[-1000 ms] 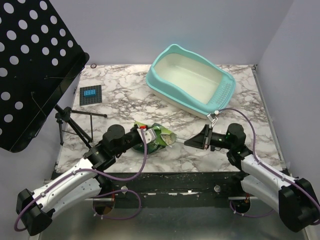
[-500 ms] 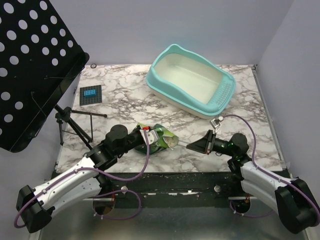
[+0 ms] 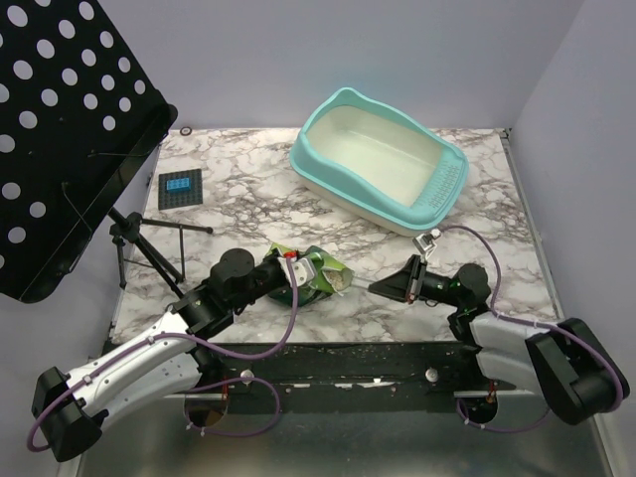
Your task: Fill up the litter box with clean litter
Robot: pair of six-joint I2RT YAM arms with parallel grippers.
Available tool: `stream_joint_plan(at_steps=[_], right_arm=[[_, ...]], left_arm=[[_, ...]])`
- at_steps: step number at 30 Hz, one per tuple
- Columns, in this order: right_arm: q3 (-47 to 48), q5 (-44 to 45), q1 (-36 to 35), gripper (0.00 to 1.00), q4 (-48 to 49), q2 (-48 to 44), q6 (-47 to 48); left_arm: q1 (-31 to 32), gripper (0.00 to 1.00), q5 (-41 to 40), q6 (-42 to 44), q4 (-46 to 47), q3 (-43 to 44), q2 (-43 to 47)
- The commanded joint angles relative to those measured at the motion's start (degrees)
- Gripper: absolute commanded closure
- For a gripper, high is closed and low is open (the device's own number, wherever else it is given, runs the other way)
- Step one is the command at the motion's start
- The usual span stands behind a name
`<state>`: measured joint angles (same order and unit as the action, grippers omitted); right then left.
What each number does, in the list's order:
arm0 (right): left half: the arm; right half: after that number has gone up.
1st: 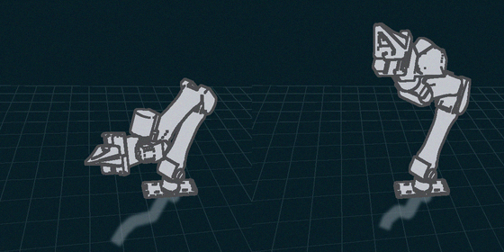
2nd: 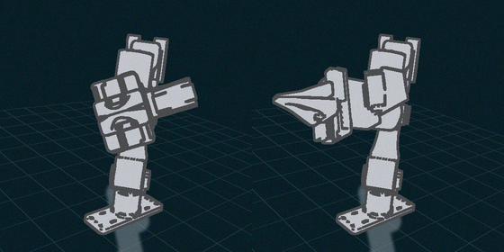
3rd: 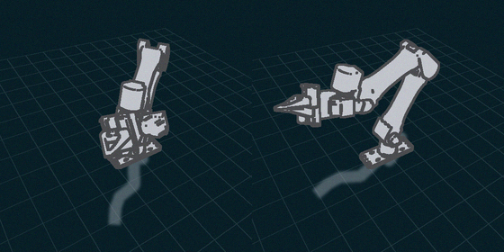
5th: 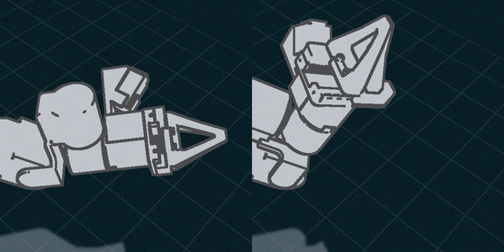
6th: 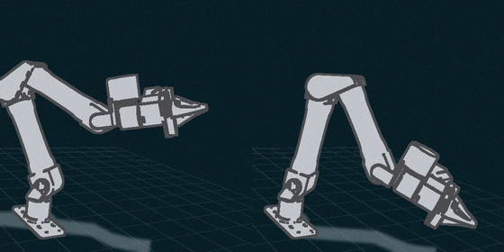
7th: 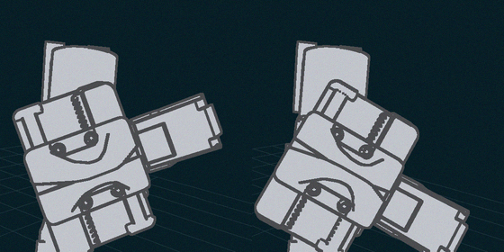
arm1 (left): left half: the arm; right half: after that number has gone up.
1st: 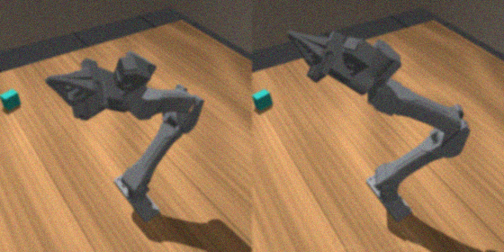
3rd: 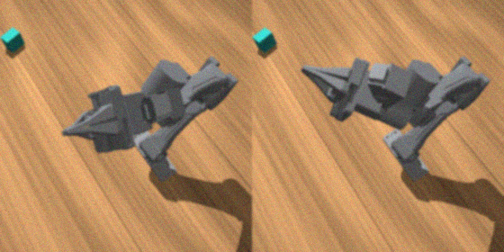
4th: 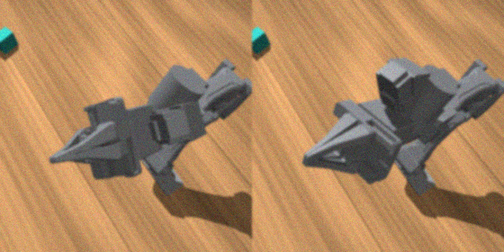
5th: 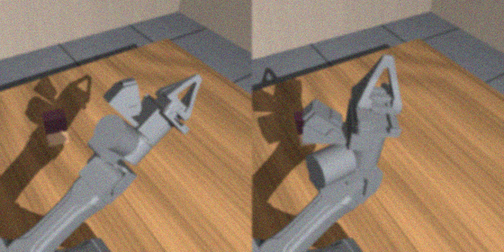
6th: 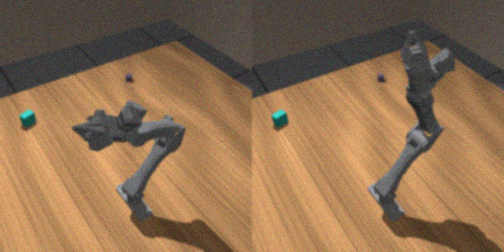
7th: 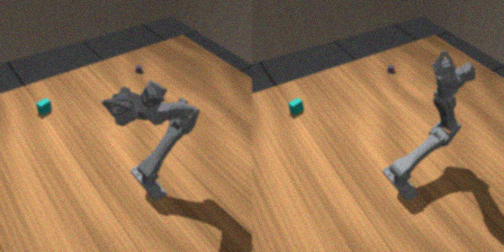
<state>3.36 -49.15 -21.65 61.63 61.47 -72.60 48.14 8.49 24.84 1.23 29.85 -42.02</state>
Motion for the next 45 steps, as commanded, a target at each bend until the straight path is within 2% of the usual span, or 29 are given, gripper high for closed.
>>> stream_joint_plan(at_steps=[1, 6, 12, 14, 17, 19, 23, 25, 34, 40, 45], right_arm=[[-9.8, -1.7, 0.3, 1.00, 18.9, 6.8, -4.7], [-10.7, -2.4, 0.3, 1.00, 28.8, 11.9, -8.4], [-10.6, -2.8, 0.3, 1.00, 27.2, 9.9, -8.8], [-10.0, -3.1, 0.3, 1.00, 24.2, 7.2, -8.4], [-8.8, -3.1, 0.3, 1.00, 14.6, 0.8, -6.2], [-7.5, -2.9, 0.3, 1.00, 4.7, -6.5, -3.4], [-3.6, -0.2, 0.3, 1.00, -25.8, -22.9, 5.9], [-0.5, 0.9, 0.3, 1.00, -33.6, -28.9, 8.0], [-2.6, -0.8, 0.4, 1.00, -33.0, -30.1, 4.7], [-2.7, 0.0, 0.4, 1.00, -33.2, -35.1, 2.6], [-1.4, 0.5, 0.4, 1.00, -37.9, -39.4, 3.1]], left_arm=[[0.7, 1.00, -1.2, -0.7, -1.5, -0.7, 0.4], [0.8, 1.00, -1.7, -0.1, -1.5, -0.8, 0.8], [0.8, 1.00, -2.1, 0.0, -1.5, -0.7, 1.3], [0.8, 1.00, -2.3, 0.0, -1.7, -0.5, 1.4], [0.8, 1.00, -2.3, 0.1, -1.8, -0.5, 1.8], [0.9, 1.00, -2.4, 0.2, -2.0, -0.5, 2.2], [1.1, 1.00, -3.1, 0.5, -2.1, -0.6, 2.8], [1.2, 1.00, -3.3, 0.6, -2.0, -0.6, 3.1], [1.3, 1.00, -5.1, 0.9, -2.2, -0.9, 4.6], [1.3, 1.00, -6.6, 1.1, -2.0, -0.9, 4.8], [1.4, 1.00, -8.0, 1.1, -1.8, -1.0, 5.6]])
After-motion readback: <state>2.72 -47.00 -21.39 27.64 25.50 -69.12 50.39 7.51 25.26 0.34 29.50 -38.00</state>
